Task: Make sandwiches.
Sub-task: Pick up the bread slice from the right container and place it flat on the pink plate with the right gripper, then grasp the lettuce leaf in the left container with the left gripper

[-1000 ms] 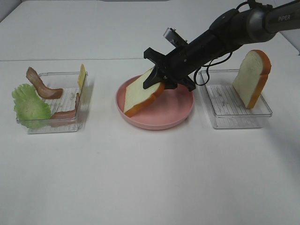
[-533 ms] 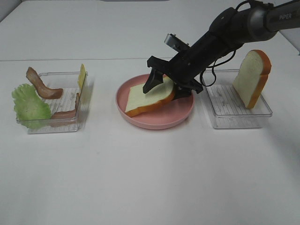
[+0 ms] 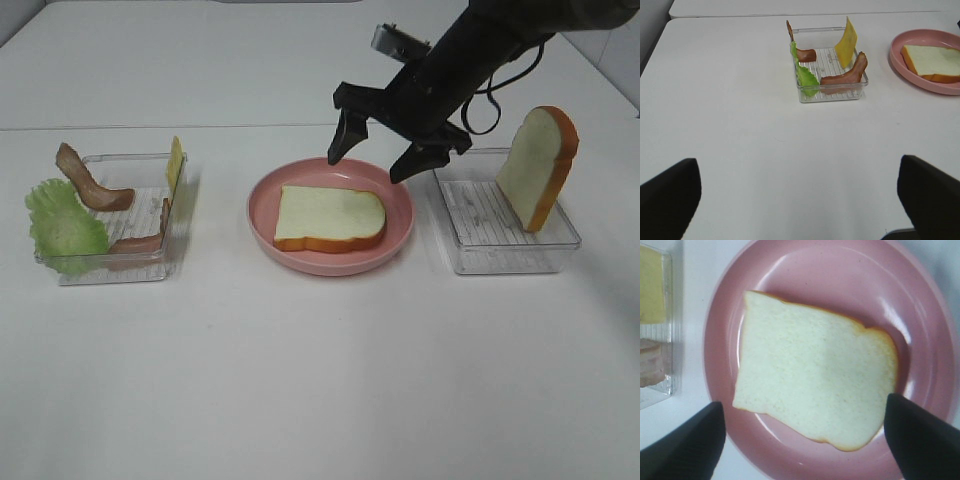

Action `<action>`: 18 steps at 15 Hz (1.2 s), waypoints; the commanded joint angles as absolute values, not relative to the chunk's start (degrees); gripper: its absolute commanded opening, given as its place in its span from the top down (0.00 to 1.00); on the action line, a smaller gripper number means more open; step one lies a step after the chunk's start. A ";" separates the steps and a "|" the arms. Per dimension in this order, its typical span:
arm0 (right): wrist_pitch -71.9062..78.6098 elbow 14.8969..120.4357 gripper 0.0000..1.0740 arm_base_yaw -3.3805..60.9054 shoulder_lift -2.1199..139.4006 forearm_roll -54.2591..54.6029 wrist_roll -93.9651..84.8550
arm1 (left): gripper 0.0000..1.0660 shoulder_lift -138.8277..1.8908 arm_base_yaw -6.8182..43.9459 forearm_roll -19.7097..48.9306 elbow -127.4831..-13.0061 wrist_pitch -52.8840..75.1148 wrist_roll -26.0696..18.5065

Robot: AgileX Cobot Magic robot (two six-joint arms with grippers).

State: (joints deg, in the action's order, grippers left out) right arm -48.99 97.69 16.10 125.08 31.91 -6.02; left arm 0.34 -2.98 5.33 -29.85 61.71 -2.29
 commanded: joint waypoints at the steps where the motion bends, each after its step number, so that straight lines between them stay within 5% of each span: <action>1: -51.62 97.52 0.14 16.39 118.54 24.92 -2.01 | 0.05 1.49 -2.81 5.16 -29.68 61.59 -2.35; 7: -64.29 97.52 0.14 14.32 104.56 -4.76 12.61 | 0.05 1.49 -2.81 5.10 -29.68 61.59 -2.35; 12: -73.34 97.52 0.14 -1.09 102.44 -5.27 7.56 | 0.05 1.49 -2.81 5.04 -29.68 61.59 -2.35; 15: -76.26 95.63 0.15 -2.18 101.07 -5.04 6.02 | 0.05 1.49 -2.81 5.04 -29.68 61.59 -2.35; 18: -76.26 83.14 0.16 -2.18 92.19 -3.04 5.50 | 0.05 1.49 -2.81 5.04 -29.68 61.59 -2.35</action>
State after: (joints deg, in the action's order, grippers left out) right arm -69.73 85.83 -2.01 94.77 -3.32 6.53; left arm 0.34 -2.98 5.21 -29.85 61.71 -2.29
